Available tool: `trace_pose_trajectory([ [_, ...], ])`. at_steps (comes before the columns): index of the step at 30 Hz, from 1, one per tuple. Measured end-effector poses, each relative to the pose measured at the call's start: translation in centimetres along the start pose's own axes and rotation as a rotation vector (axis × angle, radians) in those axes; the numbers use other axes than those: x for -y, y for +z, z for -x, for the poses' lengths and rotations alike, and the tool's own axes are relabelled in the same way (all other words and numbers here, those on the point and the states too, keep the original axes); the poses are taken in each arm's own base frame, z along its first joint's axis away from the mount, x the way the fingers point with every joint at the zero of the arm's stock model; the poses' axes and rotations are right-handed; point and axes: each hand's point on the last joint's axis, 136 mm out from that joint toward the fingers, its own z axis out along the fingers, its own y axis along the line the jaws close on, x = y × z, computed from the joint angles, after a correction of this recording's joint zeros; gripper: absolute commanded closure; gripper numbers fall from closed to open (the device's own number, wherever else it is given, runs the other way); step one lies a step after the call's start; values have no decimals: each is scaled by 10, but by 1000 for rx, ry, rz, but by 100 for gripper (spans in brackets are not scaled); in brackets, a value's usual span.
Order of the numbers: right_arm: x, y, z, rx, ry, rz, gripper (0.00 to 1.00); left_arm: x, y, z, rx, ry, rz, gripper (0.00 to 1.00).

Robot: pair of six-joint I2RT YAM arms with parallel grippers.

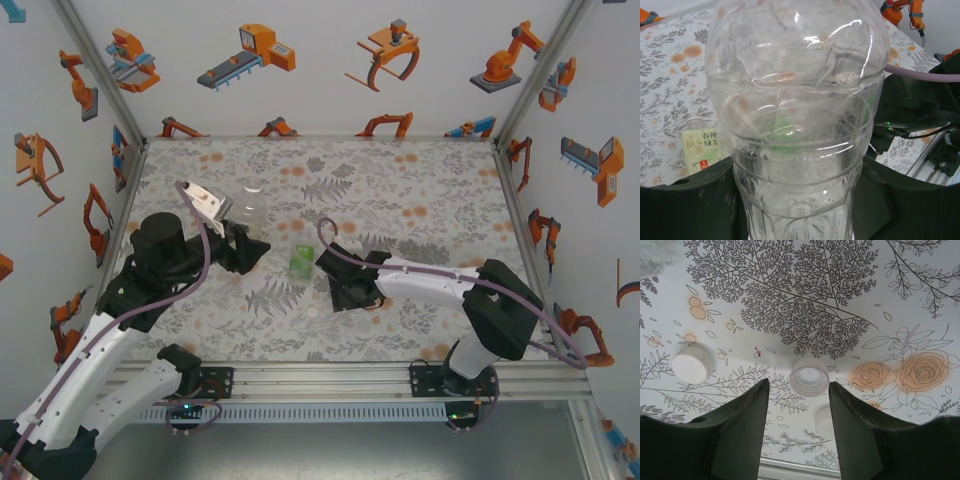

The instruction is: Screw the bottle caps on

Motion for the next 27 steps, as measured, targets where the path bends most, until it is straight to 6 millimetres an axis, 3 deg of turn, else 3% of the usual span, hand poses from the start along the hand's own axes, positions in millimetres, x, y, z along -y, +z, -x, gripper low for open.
trace_pose_trajectory([
  [27, -4, 2, 3, 12, 4, 16, 52, -1, 0, 0, 1, 0, 4, 99],
])
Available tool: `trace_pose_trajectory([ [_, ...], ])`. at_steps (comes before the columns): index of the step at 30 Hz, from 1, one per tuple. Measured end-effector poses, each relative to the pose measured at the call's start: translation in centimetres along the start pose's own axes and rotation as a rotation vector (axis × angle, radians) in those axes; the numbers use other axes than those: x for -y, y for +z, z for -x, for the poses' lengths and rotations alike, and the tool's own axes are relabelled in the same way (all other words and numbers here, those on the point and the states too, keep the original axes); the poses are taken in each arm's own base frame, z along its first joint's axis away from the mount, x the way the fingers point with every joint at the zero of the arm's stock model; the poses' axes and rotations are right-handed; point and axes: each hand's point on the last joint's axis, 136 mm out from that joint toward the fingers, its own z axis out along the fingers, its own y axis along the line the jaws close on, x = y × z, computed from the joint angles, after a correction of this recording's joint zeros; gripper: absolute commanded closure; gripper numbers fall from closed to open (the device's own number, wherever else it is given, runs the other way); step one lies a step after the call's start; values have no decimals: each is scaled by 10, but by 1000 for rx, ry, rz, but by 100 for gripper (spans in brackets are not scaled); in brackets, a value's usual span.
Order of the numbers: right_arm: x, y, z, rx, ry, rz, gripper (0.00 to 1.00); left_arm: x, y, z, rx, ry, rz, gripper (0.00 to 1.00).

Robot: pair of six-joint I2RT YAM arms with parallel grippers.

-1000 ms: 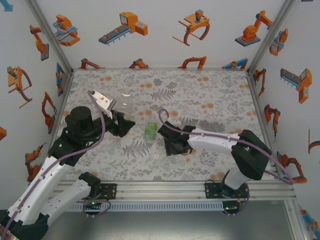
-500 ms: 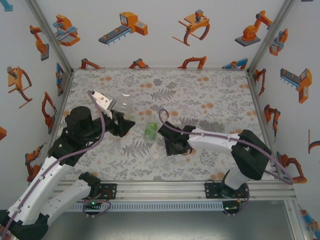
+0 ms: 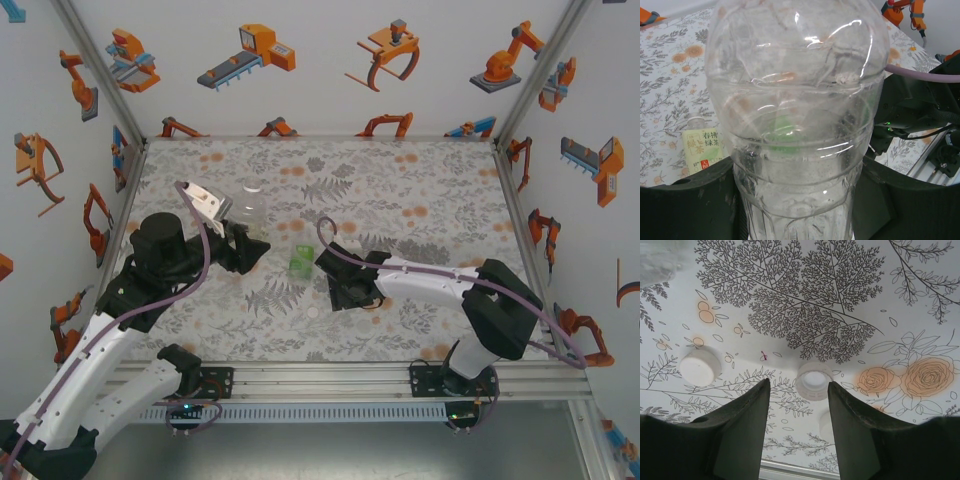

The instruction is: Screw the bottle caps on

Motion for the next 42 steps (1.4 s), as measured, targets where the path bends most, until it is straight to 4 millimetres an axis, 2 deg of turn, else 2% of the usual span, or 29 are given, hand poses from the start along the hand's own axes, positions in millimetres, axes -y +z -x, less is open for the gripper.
trace_pose_trajectory([
  [12, 1, 4, -2, -10, -3, -6, 52, 0, -1, 1, 3, 1, 3, 99],
  [42, 6, -2, 1, 9, -20, -30, 45, 0, -1, 1, 3, 0, 4, 99],
])
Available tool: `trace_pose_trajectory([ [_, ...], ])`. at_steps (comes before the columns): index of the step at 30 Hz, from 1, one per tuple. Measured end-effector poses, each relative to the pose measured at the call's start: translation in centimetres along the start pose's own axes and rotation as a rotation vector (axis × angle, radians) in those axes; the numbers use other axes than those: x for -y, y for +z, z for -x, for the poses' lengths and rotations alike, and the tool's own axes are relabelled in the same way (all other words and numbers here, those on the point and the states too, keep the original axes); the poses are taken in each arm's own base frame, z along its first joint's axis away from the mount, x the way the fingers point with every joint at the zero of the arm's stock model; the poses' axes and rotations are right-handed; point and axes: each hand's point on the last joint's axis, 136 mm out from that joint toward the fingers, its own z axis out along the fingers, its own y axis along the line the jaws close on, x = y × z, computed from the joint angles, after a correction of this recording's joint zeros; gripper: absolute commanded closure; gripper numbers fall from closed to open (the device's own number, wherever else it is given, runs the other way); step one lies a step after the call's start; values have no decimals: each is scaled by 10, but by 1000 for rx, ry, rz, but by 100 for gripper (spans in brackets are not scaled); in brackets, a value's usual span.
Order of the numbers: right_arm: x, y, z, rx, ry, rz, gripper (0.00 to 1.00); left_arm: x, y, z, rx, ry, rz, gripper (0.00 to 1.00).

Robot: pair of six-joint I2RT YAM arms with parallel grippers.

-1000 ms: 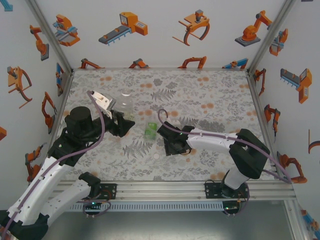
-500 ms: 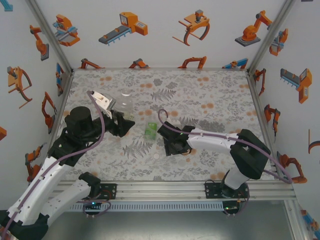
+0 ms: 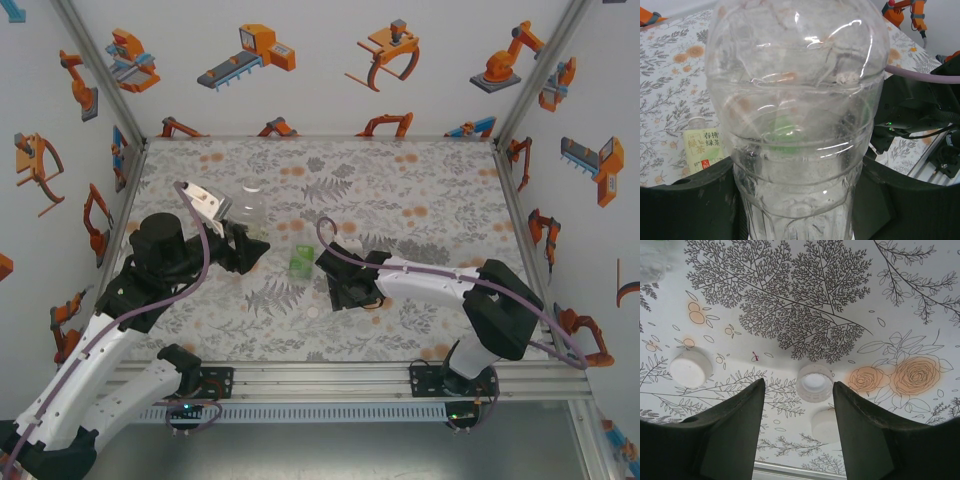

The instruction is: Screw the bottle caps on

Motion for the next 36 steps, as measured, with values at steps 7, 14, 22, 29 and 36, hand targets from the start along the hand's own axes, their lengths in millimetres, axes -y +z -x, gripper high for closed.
trace_pose_trajectory([
  [7, 0, 0, 0, -1, 0, 0, 46, 0, 0, 0, 0, -2, 0, 99],
  [14, -1, 0, 0, 1, 0, 2, 48, 0, 0, 0, 0, -2, 0, 99],
  [22, 0, 4, -2, -12, -3, -5, 48, -1, 0, 0, 0, -2, 7, 99],
  [29, 0, 5, -3, -14, -3, -6, 48, -2, 0, 0, 1, -2, 11, 99],
  [36, 0, 4, -2, -15, -4, -9, 47, -2, 0, 0, 0, -2, 12, 99],
])
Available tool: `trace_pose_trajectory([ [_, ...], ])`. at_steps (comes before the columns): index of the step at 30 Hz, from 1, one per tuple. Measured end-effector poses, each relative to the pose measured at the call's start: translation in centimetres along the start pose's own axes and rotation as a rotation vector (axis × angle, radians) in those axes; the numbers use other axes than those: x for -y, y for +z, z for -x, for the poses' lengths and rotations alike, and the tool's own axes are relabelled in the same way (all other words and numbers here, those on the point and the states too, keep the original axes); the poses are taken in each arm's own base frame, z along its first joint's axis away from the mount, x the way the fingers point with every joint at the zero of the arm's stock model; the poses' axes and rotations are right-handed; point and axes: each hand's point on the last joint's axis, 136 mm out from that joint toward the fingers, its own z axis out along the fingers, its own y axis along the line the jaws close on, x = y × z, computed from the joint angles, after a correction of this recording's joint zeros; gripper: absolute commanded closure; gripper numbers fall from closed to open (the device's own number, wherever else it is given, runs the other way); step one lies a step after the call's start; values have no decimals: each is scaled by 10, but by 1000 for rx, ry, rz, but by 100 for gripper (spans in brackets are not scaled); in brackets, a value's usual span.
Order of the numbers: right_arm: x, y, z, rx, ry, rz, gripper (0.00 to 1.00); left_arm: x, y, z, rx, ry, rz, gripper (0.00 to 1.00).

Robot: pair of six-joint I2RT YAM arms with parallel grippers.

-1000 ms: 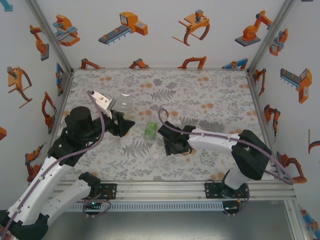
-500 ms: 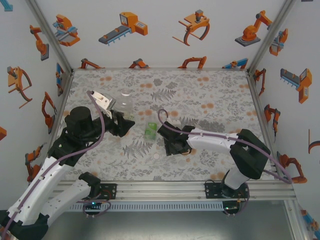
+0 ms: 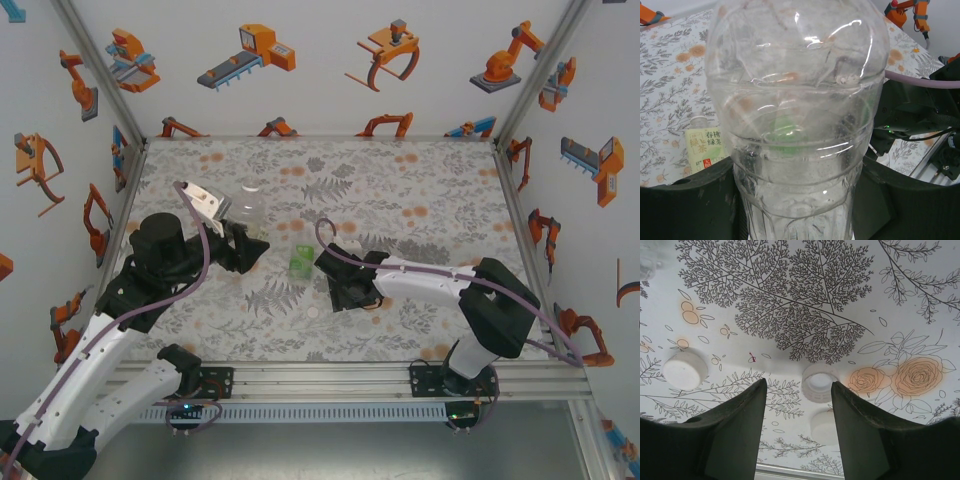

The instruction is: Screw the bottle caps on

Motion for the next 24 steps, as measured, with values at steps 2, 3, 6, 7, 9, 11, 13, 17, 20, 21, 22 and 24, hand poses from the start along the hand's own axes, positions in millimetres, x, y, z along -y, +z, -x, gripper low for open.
trace_pose_trajectory([
  [2, -1, -1, 2, 6, 0, 2, 46, 0, 0, 0, 0, 0, 1, 99],
  [3, -1, -2, 3, 7, -1, 2, 46, 0, 0, 0, 0, 0, 1, 99],
  [6, -2, -3, 4, 11, -1, 5, 44, 0, 0, 0, 1, 0, 3, 99],
  [7, -2, -3, 4, 10, -2, 5, 44, 0, 0, 0, 1, 0, 3, 99],
  [9, -2, -3, 4, 8, -2, 3, 44, 0, 0, 0, 1, 0, 3, 99],
  [11, -1, -3, 3, 6, -3, 0, 44, 0, 0, 0, 1, 0, 3, 99],
  [13, -1, -3, 3, 6, -3, -1, 44, 0, 0, 0, 1, 0, 3, 99],
  [17, -1, -3, 3, 7, -3, -2, 43, 0, 0, 0, 1, 0, 3, 99],
  [20, -1, -3, 3, 7, -3, -2, 43, 0, 0, 0, 1, 0, 3, 99],
  [21, -1, -3, 3, 7, -3, -2, 43, 0, 0, 0, 1, 0, 3, 99],
  [22, -1, -3, 3, 7, -3, -2, 43, 0, 0, 0, 1, 0, 3, 99],
  [24, -1, -3, 3, 7, -3, -3, 43, 0, 0, 0, 1, 0, 3, 99],
])
